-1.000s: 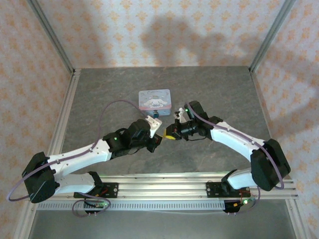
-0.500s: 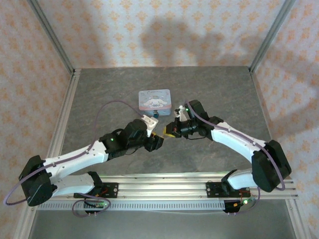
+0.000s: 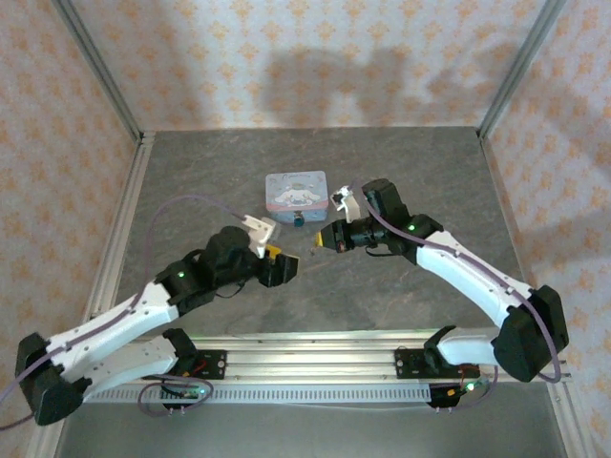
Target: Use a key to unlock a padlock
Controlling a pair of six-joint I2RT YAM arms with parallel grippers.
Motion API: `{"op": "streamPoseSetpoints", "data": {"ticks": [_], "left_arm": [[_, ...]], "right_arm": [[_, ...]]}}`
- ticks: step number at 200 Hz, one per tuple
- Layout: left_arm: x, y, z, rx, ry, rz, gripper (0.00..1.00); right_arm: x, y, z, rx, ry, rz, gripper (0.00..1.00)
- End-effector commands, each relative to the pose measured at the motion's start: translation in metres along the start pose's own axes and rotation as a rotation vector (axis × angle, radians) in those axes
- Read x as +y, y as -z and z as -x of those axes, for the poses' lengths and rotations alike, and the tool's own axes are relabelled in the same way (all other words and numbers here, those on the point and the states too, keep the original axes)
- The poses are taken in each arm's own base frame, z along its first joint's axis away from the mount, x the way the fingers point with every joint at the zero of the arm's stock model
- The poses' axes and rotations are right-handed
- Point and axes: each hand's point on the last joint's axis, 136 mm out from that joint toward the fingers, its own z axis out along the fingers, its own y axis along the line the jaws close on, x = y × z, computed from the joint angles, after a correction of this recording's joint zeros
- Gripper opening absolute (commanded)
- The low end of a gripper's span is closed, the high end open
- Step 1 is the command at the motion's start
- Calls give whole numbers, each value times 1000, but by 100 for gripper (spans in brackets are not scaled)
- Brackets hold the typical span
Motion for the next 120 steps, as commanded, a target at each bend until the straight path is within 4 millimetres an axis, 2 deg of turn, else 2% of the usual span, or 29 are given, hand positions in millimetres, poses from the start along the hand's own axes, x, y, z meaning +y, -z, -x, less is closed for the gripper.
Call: {"op": "streamPoseSetpoints", "data": {"ticks": [1,22,48,54,57,64,120], "left_arm": [[-24,16,18,-82,11,-157,66],[-32,22,25,-98,37,-227,63],[-39,20,31,-113,73,-287,53],[-39,19,32,-116,77,-289,56],[-39,19,32,-117,79,-289,62],[-39,19,34,-125,84,-294,64],[-32,11,40,-156,171,-352,62]], "right_arm": [[33,15,8,-31,187,103,0],[52,21,12,-59,252,197,0],[70,26,18,-91,274,291,0],[72,26,19,-93,268,304,0],[73,26,20,-94,267,311,0],[75,26,21,-95,259,323,0],[86,25,28,-114,201,408,0]]}}
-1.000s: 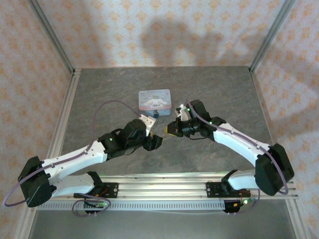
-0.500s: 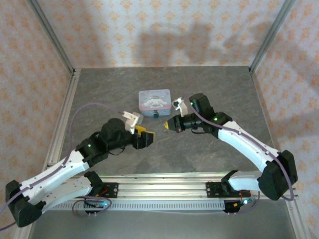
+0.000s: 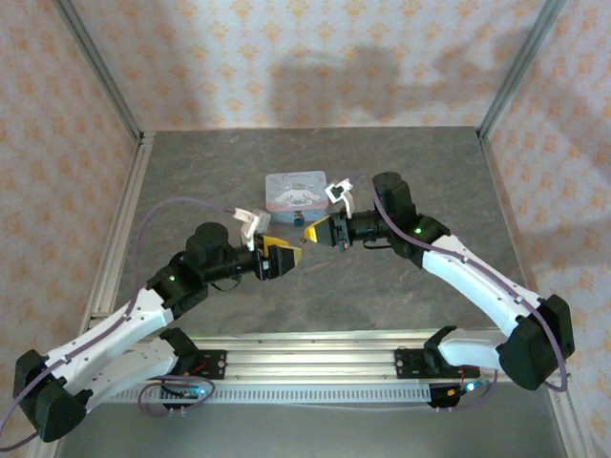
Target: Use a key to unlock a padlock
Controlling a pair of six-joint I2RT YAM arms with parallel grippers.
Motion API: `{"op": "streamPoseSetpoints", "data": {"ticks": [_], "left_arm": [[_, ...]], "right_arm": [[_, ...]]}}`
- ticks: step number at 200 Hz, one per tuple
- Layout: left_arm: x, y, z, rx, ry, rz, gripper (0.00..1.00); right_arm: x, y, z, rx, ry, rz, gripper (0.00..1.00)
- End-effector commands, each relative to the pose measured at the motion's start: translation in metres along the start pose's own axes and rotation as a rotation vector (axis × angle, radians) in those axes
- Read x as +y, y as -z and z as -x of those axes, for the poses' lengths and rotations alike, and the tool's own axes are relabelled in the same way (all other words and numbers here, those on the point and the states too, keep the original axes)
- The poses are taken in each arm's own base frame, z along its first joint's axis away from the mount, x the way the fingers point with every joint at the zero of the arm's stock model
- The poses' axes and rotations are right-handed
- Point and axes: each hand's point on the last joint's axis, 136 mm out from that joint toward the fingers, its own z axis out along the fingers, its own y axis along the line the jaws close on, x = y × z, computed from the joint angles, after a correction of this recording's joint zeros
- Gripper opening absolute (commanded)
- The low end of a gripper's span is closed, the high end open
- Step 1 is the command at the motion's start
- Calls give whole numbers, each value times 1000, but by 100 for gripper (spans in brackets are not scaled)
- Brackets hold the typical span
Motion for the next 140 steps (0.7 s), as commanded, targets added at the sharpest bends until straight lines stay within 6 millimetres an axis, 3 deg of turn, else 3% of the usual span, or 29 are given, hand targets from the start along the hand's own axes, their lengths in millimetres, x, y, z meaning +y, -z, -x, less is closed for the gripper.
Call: {"op": "streamPoseSetpoints", "data": {"ticks": [1,82,112,140], "left_arm": [[-9,-2,10,-37,45,-86,62],[-13,-1,22,-60,65,-151,45],[-13,-2,20,-50,72,-157,34],[-9,-2,16,-41,80,-150,32]], "right_arm": [[13,-3,6,-27,9,81,0],[9,-15,2,3,-23,101,0],[6,-15,3,-4,-22,85,0],[3,-16,3,-10,-25,68,0]]}}
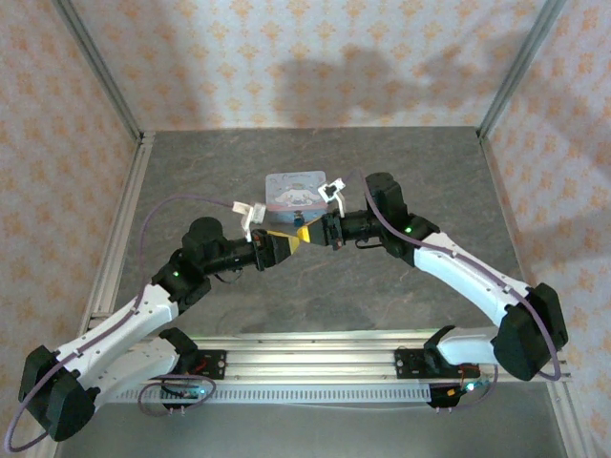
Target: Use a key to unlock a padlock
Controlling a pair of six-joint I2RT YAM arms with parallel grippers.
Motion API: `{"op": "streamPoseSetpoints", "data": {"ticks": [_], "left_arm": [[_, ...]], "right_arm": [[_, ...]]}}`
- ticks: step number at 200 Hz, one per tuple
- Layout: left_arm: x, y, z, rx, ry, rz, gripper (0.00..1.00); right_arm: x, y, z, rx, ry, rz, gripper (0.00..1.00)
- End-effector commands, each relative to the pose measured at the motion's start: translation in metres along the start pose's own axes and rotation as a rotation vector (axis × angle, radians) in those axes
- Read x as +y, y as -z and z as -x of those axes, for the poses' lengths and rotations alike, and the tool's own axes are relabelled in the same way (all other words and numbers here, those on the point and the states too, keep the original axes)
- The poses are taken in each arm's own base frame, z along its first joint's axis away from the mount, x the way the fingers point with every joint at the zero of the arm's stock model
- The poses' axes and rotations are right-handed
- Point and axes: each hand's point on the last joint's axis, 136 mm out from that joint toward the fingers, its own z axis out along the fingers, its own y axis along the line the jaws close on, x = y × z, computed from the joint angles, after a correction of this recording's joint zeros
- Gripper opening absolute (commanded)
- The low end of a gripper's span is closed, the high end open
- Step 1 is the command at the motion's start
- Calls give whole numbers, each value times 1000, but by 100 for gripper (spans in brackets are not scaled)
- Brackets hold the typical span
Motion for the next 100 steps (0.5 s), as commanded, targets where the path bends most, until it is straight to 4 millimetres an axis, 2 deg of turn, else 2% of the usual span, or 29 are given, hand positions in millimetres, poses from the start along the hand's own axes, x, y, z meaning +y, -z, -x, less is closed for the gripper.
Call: {"op": "streamPoseSetpoints", "data": {"ticks": [1,40,100], "left_arm": [[-2,0,0,-1,-5,-26,32],[4,0,-4,3,3,-8,21],[7,2,-5,1,9,7,9]], "right_arm": [[5,0,6,-26,40,13,0],[4,1,6,-33,44,4,0],[4,3,8,-51,49,-10,0]]}}
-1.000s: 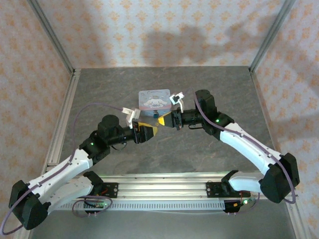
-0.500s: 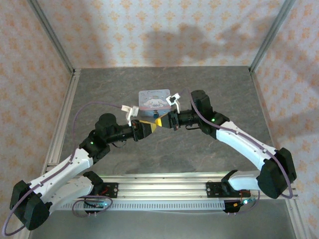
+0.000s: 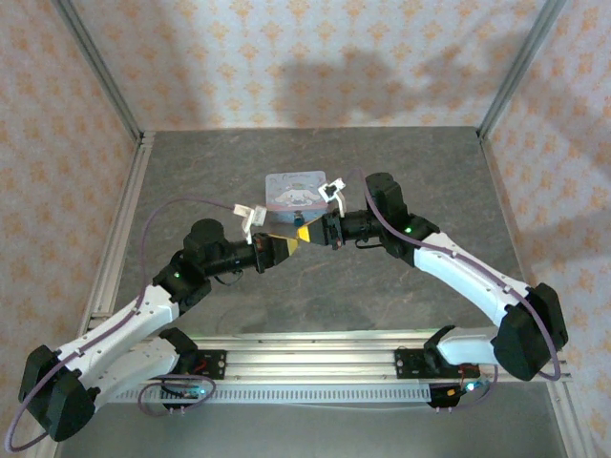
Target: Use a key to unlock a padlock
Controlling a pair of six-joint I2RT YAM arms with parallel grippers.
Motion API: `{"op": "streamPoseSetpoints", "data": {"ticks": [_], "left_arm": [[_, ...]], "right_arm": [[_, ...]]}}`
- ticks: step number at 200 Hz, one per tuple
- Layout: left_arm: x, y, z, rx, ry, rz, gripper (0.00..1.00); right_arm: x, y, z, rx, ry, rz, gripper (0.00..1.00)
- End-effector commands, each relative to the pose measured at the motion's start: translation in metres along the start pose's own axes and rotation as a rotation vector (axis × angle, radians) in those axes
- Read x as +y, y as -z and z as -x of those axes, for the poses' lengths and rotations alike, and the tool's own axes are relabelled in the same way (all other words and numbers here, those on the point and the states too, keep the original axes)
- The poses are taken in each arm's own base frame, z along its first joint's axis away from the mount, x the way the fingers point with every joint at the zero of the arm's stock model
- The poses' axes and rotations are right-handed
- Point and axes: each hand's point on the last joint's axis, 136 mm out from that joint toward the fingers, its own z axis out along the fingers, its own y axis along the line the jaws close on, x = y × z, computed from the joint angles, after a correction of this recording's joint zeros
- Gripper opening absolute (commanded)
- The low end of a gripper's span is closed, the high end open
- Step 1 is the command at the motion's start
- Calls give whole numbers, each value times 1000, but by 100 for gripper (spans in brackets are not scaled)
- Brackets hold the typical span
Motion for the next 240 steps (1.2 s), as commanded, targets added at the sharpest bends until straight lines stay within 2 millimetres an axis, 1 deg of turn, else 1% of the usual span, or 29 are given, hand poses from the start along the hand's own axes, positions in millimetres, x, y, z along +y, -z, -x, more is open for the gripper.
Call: {"op": "streamPoseSetpoints", "data": {"ticks": [1,21,63,76,82,95,99,107,118,130,148,166,191,214,240], "left_arm": [[0,2,3,-15,-3,-5,9],[-1,3,4,-20,-7,-9,0],[-3,9,6,-43,-26,-1,0],[1,12,5,-46,-32,27,0],[3,14,4,-46,-35,45,0],[12,18,-1,-38,-39,97,0],[15,20,-3,-34,-40,113,0],[21,24,-7,-30,-41,150,0],[30,30,-11,-26,-36,203,0],[39,36,-17,-21,-54,255,0],[52,47,-23,-23,-57,330,0],[65,59,-29,-27,-59,412,0],[86,76,-37,-21,-54,544,0],[98,87,-39,-13,-46,635,0],[108,94,-37,-21,-17,717,0]], "right_arm": [[7,3,7,-43,50,7,0],[7,3,8,-52,44,11,0],[3,1,6,-54,20,10,0],[-3,1,8,-66,-2,-30,0],[-8,2,9,-72,-15,-59,6],[-19,4,12,-88,-49,-128,24],[-22,4,12,-91,-58,-147,31],[-29,6,14,-101,-76,-193,44],[-40,8,15,-111,-102,-252,53],[-55,11,15,-133,-141,-327,58],[-78,14,12,-156,-203,-422,63],[-107,16,5,-165,-302,-542,73],[-144,12,-9,-128,-398,-684,74],[-172,2,-22,-113,-376,-833,73],[-202,-18,-33,-89,-358,-966,73]]}}
